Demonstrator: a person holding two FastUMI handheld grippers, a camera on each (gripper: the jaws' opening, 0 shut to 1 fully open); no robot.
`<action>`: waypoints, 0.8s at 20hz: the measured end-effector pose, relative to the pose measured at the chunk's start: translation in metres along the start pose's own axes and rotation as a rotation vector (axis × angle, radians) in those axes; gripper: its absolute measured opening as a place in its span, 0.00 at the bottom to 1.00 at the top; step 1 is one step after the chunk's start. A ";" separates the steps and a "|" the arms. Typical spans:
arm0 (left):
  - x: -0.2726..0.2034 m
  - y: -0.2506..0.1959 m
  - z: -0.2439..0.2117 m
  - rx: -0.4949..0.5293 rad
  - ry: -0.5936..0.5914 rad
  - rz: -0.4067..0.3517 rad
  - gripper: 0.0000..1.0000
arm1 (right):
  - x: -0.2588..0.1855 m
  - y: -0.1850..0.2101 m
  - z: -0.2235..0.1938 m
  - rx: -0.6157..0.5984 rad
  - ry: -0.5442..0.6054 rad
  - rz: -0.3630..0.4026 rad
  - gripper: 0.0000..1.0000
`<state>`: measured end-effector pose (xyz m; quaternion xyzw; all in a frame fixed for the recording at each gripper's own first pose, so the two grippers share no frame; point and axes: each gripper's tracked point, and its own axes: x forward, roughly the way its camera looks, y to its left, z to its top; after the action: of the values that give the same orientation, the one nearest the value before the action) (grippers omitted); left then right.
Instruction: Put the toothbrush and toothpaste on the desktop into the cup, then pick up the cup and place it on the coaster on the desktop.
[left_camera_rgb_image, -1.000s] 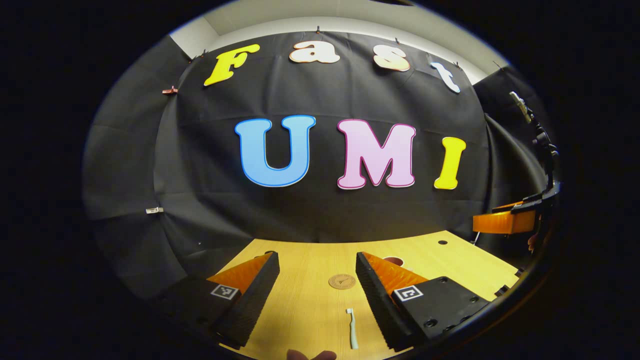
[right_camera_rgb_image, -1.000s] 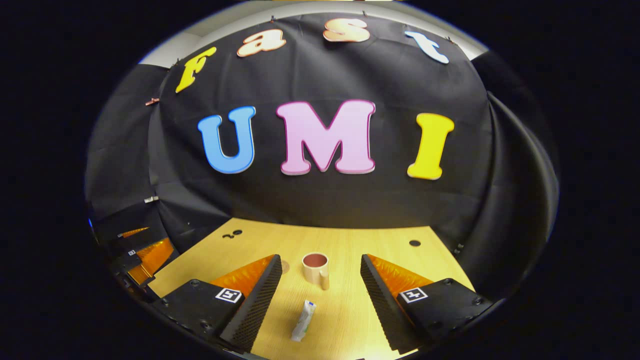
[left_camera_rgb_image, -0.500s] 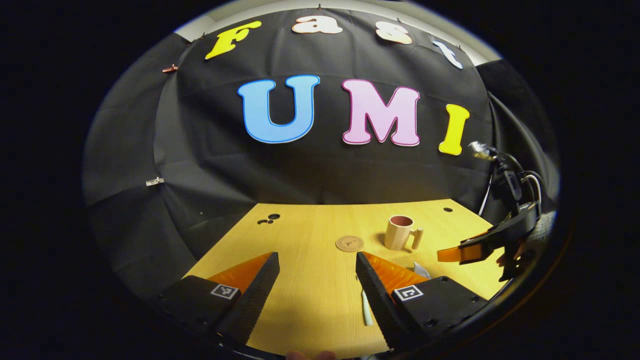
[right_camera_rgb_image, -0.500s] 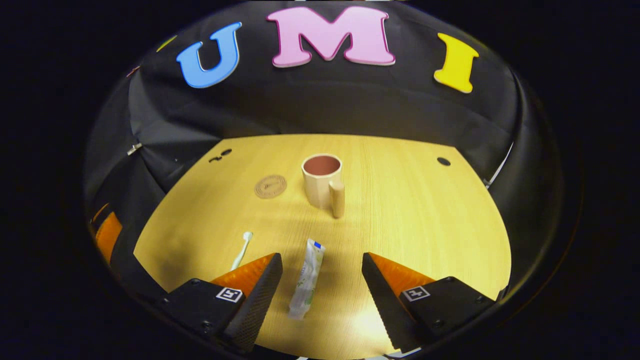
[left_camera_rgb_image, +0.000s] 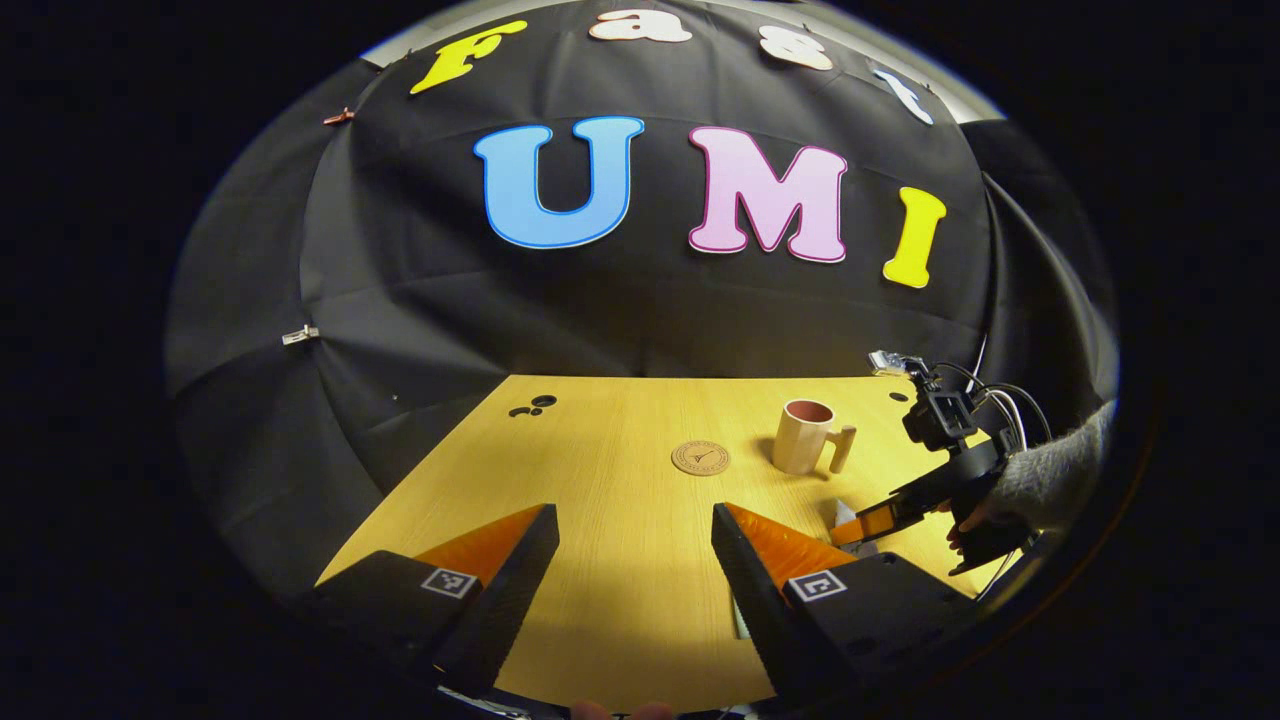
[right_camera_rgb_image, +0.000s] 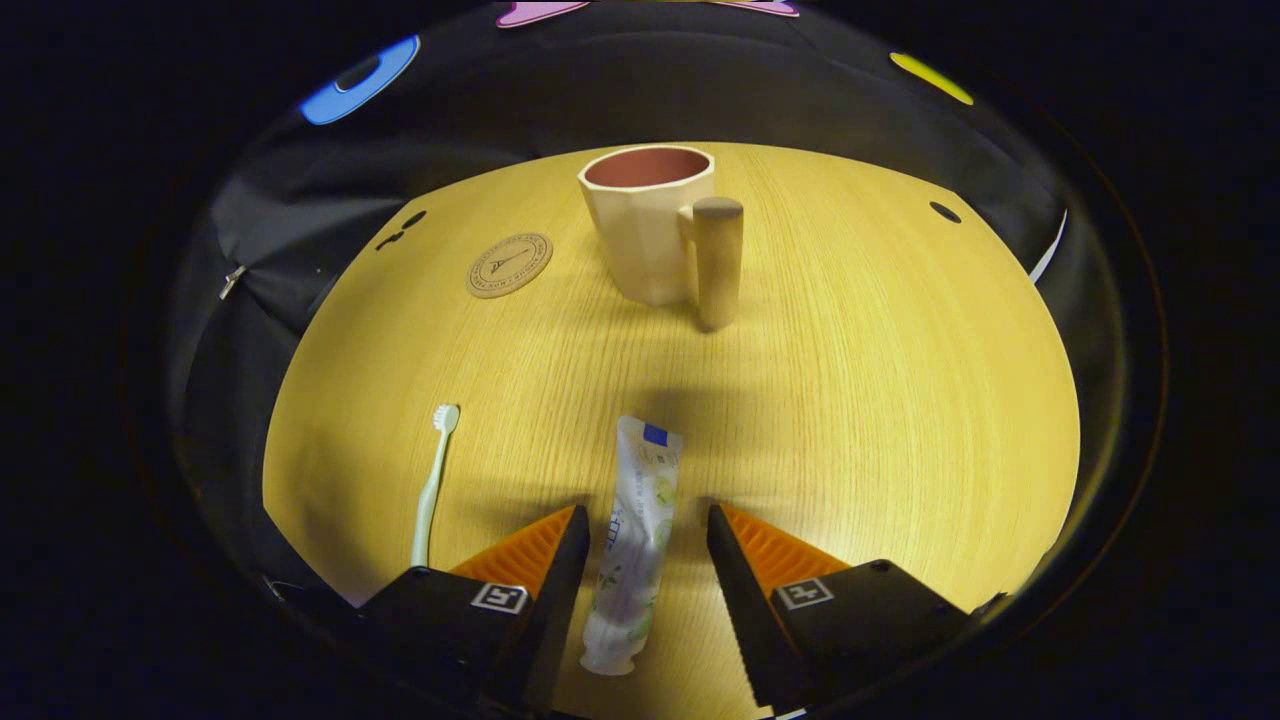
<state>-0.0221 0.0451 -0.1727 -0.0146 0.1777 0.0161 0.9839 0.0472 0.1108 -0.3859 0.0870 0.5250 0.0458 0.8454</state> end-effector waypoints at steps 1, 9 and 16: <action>0.001 0.001 0.000 -0.002 0.001 0.001 0.97 | 0.005 0.002 -0.004 0.007 0.025 0.005 0.56; 0.027 -0.031 -0.020 -0.052 0.108 -0.082 0.96 | -0.016 0.014 0.002 0.034 -0.032 0.156 0.12; 0.080 -0.069 -0.060 0.024 0.269 -0.130 0.94 | -0.104 -0.021 0.020 0.157 -0.190 0.196 0.11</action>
<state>0.0343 -0.0242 -0.2549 -0.0164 0.3066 -0.0517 0.9503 0.0186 0.0702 -0.2900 0.2075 0.4337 0.0787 0.8733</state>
